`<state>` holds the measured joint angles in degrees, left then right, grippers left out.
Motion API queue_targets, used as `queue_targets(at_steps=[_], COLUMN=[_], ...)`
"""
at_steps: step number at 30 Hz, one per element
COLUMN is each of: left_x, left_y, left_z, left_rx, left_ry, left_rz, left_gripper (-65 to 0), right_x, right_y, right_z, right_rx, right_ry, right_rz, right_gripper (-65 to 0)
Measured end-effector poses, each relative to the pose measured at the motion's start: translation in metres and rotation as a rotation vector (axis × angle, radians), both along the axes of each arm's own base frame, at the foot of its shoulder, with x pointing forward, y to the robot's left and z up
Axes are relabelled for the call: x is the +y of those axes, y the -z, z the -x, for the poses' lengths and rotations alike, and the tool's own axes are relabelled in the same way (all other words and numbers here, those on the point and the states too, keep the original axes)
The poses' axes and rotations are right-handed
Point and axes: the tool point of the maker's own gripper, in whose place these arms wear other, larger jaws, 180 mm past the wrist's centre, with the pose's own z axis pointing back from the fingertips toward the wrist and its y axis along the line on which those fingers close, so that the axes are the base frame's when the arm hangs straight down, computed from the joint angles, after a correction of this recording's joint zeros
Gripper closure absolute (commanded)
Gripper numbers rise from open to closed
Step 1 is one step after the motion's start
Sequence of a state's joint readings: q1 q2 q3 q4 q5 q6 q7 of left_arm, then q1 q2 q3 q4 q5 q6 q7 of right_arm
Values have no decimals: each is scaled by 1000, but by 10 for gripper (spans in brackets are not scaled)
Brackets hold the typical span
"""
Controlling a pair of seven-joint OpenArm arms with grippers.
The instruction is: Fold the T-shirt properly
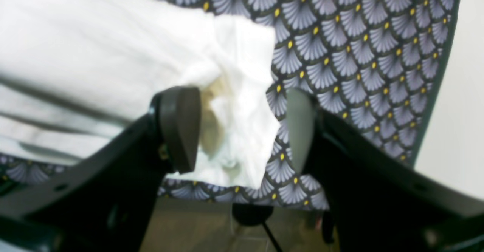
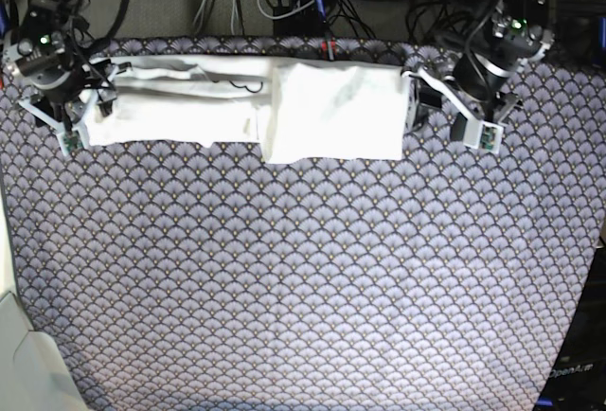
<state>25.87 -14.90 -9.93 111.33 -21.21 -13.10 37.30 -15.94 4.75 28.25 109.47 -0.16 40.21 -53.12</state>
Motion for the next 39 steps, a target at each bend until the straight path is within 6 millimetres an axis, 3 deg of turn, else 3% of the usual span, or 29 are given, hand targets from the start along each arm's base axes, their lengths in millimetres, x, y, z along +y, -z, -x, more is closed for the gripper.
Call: queue_targets(at_steps=[4, 9, 27, 30, 37, 39], left_x=[0, 0, 1, 1, 1, 1], left_y=[1, 1, 1, 2, 2, 1], left_z=[2, 2, 2, 2, 2, 2], left_rx=[6, 5, 5, 6, 5, 5], left_ry=[1, 1, 2, 2, 2, 2], left_rz=[0, -4, -9, -10, -10, -9], left_gripper=[-385, -385, -385, -385, -385, -385], right_x=[-1, 0, -4, -3, 7, 7], right_y=[23, 35, 49, 50, 53, 52], right_z=[5, 8, 2, 2, 2, 1], right_rx=[62, 89, 98, 99, 94, 91], right_ry=[22, 32, 43, 43, 38, 37], right_rz=[-37, -66, -113, -117, -147, -145], right_gripper=[-372, -372, -365, -298, 0, 0])
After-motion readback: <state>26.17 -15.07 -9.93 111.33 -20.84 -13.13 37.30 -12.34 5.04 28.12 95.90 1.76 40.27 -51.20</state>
